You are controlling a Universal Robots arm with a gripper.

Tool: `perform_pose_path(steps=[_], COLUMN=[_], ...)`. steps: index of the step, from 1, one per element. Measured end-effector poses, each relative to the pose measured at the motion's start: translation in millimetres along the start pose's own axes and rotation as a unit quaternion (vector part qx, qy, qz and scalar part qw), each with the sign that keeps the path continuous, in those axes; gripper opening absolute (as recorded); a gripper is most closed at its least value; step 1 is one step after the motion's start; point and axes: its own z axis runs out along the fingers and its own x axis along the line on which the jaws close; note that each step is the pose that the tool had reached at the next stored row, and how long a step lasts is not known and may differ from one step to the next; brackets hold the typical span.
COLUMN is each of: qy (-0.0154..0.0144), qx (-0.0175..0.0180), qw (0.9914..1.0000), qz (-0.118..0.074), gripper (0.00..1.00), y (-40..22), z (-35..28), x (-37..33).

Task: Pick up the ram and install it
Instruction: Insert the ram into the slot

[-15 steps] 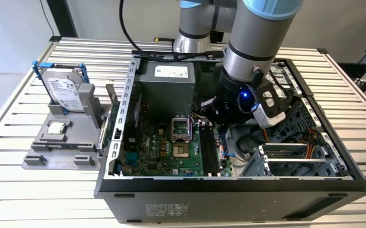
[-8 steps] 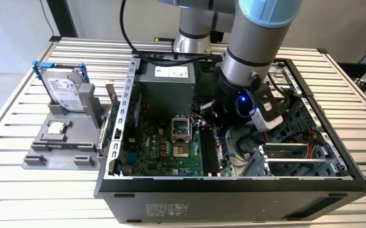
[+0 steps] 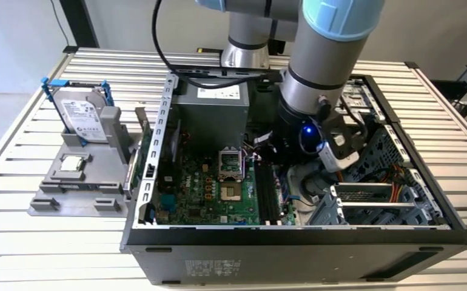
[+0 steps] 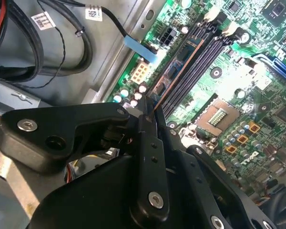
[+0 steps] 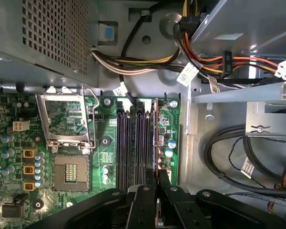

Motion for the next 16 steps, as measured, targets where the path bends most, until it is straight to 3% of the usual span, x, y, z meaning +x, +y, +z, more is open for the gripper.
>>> perform_pose_path(steps=[4, 10, 16], qy=[0.0, 0.0, 0.0], qx=[0.0, 0.0, 0.0], qw=[1.0, 1.0, 0.99987], qz=[0.0, 0.003, 0.016], gripper=[0.0, 0.0, 0.0], y=[-3.7, -7.6, -10.2], z=[1.4, 9.0, 11.5], x=[4.2, 4.4, 4.4])
